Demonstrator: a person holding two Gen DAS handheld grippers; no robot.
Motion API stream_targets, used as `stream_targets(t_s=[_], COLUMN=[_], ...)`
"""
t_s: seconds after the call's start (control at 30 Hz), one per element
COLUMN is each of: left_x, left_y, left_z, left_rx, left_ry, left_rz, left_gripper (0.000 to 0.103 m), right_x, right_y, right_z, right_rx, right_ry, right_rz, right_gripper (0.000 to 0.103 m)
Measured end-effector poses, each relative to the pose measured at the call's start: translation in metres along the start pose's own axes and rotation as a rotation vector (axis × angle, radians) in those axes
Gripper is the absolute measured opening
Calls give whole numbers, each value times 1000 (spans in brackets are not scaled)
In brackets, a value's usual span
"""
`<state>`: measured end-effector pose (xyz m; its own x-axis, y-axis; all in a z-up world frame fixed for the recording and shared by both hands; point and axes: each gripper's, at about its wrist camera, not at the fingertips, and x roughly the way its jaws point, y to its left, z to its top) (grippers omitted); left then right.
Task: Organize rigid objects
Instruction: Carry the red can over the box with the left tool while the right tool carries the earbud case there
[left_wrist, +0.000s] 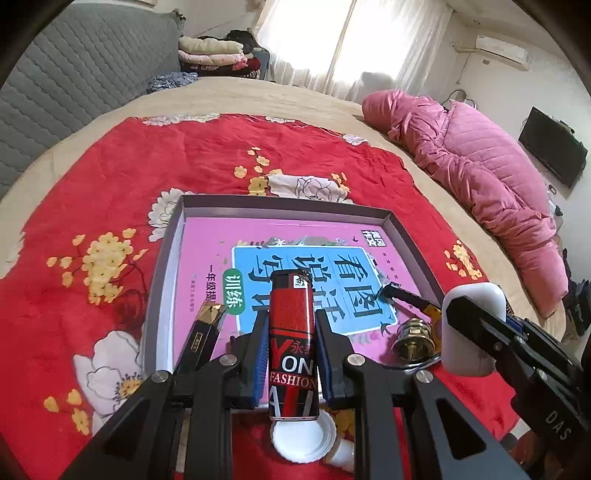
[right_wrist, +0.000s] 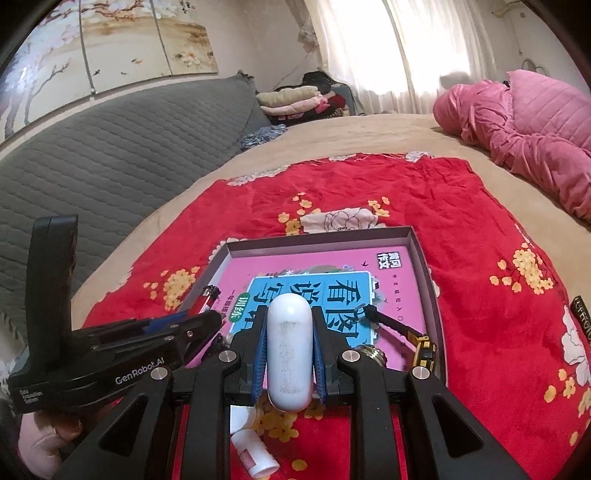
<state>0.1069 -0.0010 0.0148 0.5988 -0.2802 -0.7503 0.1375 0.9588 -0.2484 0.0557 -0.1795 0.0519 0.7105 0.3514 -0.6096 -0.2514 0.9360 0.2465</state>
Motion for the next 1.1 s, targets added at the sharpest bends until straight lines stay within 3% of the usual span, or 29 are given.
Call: stream_targets(t_s=[0.5,1.1], left_x=[28,45], left_y=[4,-13], left_z=[4,-11], left_rx=[1,70], left_ry=[67,126], left_rz=[-42,-103], left_gripper=[23,23], right_x=[25,40], right_y=[4,-10], right_z=[15,7], right_rx=[11,67], right_ry=[30,67], right_rz=[-41,-48], right_gripper=[22,22])
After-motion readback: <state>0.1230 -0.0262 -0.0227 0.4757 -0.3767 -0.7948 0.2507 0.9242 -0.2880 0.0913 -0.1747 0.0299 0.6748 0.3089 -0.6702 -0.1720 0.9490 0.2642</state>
